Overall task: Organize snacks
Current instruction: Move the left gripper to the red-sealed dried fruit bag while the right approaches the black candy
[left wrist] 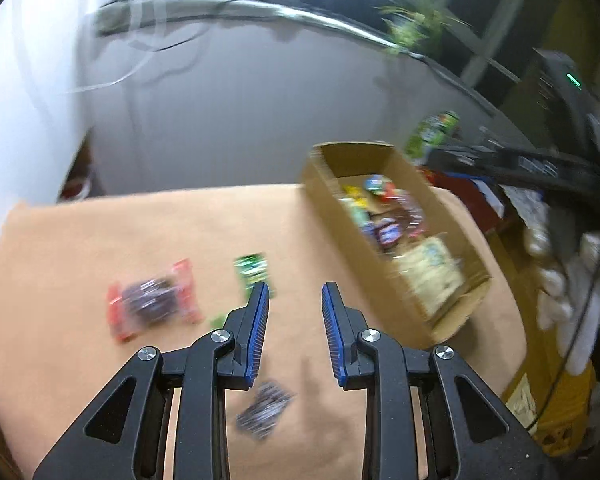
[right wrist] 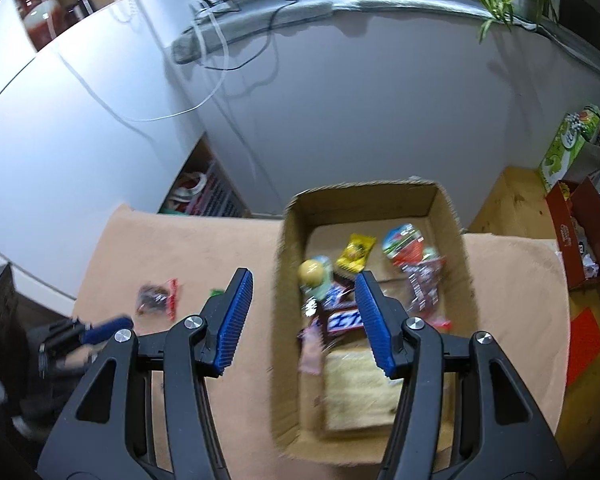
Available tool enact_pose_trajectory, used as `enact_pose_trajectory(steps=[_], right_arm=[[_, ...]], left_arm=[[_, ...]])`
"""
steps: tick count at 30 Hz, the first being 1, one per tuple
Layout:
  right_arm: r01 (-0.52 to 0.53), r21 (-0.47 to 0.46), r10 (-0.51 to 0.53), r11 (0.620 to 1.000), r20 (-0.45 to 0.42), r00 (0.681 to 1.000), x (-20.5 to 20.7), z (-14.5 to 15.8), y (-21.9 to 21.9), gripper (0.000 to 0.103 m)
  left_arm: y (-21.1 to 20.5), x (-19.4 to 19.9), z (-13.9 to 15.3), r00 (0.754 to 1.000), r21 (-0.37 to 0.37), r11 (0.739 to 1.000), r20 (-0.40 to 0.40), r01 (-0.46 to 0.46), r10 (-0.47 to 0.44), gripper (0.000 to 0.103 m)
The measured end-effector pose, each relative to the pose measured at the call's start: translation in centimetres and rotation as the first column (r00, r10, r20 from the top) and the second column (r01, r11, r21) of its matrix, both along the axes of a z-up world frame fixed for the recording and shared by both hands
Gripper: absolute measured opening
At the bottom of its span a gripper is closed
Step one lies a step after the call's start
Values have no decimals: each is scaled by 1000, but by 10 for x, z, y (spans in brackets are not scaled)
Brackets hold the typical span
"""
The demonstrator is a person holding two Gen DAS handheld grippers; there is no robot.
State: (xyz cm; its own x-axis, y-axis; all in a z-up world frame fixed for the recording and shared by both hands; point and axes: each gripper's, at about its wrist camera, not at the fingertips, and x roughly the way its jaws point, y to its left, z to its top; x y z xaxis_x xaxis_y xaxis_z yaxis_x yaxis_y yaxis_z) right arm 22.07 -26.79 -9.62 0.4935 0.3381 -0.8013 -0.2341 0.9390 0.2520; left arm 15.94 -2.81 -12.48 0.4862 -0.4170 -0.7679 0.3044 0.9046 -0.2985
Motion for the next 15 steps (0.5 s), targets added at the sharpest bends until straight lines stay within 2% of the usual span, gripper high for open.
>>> enact_pose_trajectory(steps=[3,7,15], right_arm=[[-40,13,40,999,-11,999,-17,-3,15,56],[-94,20,95,995,-31,995,-35,-11,37,56],[-199,48,202,979,-85,976,-58,-38,81,56]], left_arm=[[34,-6,-6,997,-4,998,-24,-71,70,26],[55,-19,-14,994,12,995,-43,-100,100,26],[65,-36,-30,990,20,993,-79,-114,115,26]])
